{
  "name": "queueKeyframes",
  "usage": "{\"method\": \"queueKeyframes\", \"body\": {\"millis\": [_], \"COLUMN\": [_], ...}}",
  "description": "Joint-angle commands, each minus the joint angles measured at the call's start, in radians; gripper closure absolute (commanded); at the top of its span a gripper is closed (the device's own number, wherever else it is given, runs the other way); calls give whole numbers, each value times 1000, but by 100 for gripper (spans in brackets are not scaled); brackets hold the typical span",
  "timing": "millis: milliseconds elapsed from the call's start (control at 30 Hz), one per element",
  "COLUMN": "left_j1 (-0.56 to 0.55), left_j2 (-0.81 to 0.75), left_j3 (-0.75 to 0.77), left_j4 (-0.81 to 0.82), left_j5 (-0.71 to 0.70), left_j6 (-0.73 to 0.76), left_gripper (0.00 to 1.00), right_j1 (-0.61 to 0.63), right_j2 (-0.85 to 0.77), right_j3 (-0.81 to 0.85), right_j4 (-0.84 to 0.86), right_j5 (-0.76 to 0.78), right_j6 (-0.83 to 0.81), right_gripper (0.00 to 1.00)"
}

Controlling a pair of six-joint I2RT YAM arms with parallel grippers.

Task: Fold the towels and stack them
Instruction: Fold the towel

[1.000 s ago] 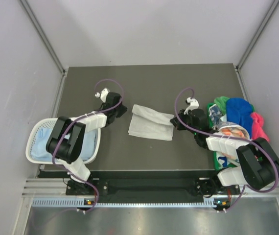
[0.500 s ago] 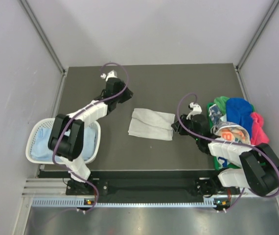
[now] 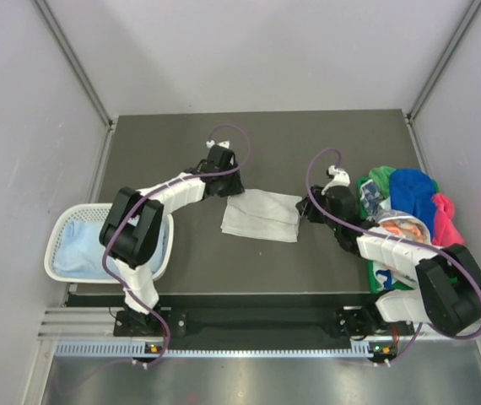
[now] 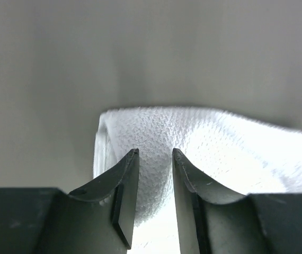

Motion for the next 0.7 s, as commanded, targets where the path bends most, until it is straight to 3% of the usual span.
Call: {"method": "queueKeyframes", "body": {"millis": [0, 433, 667], "left_j1": [-18, -35, -32], "left_j2": [-15, -154, -154], "left_j3": [1, -174, -214], "left_j4": [-72, -94, -86], "left_j5": [-62, -108, -111], "left_j6": [39, 78, 85], "left_gripper": [64, 67, 66], "right_j1": [30, 111, 117], "right_j2": [42, 66, 56], "right_j3": [75, 19, -30], "right_j4": [-49, -56, -44], "right_j5": [52, 84, 86], "right_j6": [6, 21, 41], "right_gripper": [59, 67, 87]}}
